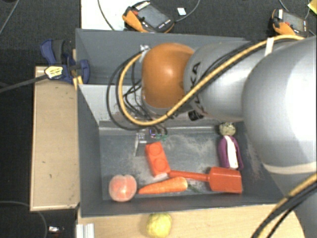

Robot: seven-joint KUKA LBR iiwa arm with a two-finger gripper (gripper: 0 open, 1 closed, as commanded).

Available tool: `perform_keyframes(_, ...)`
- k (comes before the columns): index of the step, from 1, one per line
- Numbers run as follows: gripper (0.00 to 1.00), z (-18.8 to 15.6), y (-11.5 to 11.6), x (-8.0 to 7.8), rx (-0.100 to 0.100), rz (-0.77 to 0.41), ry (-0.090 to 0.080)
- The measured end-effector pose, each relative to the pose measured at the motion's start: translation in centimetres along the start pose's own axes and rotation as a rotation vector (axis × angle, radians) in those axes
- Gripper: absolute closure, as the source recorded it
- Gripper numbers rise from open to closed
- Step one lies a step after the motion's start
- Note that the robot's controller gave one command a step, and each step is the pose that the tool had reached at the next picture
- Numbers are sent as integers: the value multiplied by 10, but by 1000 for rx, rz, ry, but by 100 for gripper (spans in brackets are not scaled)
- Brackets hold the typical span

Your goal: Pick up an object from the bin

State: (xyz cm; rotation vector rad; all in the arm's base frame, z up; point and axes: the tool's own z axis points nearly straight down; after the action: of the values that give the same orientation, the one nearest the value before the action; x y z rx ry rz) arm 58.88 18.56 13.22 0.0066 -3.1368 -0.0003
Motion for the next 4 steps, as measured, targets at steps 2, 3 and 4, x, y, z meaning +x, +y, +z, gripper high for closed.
perform_keyframes(2,0,64,16,62,-1,-408,-1)
perform_keyframes(3,0,-21,11,72,2,-681,-20)
perform_keyframes(4,0,33,-33,108,-1,-585,-5)
